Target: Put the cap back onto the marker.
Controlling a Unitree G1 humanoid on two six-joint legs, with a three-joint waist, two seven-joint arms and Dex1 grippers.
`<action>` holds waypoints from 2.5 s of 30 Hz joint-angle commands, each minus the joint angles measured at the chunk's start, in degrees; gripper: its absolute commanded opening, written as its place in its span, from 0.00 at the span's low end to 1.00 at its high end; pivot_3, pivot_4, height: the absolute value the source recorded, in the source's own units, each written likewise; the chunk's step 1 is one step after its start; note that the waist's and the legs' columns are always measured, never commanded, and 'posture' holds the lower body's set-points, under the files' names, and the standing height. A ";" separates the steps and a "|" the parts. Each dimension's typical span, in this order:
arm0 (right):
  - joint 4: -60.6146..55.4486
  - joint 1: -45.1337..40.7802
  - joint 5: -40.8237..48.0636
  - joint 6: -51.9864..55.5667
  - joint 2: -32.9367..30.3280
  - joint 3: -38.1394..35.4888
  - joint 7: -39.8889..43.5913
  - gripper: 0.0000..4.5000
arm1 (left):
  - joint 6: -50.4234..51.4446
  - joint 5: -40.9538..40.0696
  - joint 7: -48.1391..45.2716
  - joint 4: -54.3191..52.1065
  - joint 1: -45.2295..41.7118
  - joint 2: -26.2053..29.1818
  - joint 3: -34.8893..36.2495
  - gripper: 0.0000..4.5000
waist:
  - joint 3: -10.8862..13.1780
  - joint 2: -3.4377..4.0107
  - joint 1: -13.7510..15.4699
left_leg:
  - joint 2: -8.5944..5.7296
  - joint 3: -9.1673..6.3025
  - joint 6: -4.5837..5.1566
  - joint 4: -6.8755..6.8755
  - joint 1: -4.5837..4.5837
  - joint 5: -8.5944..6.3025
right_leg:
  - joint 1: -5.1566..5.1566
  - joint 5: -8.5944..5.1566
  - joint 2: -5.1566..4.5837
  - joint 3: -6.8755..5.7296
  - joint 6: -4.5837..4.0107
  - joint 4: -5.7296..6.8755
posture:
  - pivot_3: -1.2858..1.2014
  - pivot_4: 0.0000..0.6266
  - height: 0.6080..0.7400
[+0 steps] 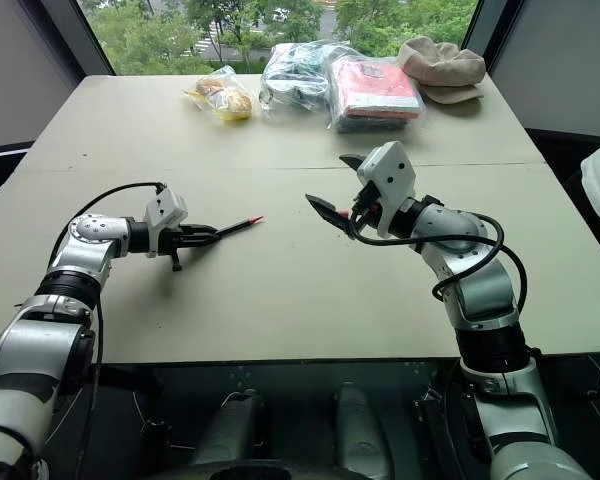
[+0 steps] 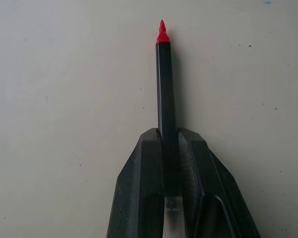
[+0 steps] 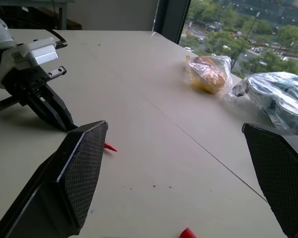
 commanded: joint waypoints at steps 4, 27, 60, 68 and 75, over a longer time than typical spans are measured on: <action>-0.91 -0.86 0.30 -0.98 -0.22 -1.18 -0.11 1.00 | -0.09 2.20 1.45 0.88 0.41 0.50 -0.70 0.02 | 0.00 0.00 0.00 | 0.00 0.00 0.00 0.00 0.00 0.00 | 0.00 0.00 0.00 0.00 0.00 0.00 | 0.52 0.24 1.00; 52.46 -16.93 -7.23 -24.74 -0.03 1.90 17.79 1.00 | 18.62 -10.47 5.74 -47.68 21.87 6.81 7.71 0.02 | 0.04 0.04 -0.31 | 0.02 0.08 0.00 -0.03 -0.07 0.00 | -0.07 0.00 -0.03 0.07 -0.01 -0.07 | 0.52 0.24 1.00; 83.58 -27.92 -17.77 -39.51 6.10 1.99 18.73 0.88 | 26.42 -14.44 11.71 -60.70 28.72 9.68 10.56 0.00 | 0.04 0.06 -1.62 | 0.01 0.08 -0.01 -0.09 -0.06 0.00 | -0.07 0.01 -0.06 0.09 -0.02 -0.11 | 0.52 0.24 1.00; 84.43 -28.93 -18.46 -39.53 7.24 1.65 18.47 0.01 | 26.57 -14.68 12.81 -61.66 29.49 9.66 10.65 0.00 | 0.05 0.06 -1.56 | 0.00 0.09 -0.01 -0.09 -0.04 0.00 | -0.07 0.01 -0.08 0.10 -0.02 -0.08 | 0.52 0.24 1.00; 84.41 -28.96 -19.01 -40.03 7.50 1.97 18.81 0.00 | 26.46 -14.76 13.27 -61.96 29.83 9.90 10.91 0.00 | 0.05 0.06 -1.60 | 0.00 0.11 -0.01 -0.09 -0.04 0.00 | -0.07 0.01 -0.08 0.11 -0.02 -0.09 | 0.52 0.24 1.00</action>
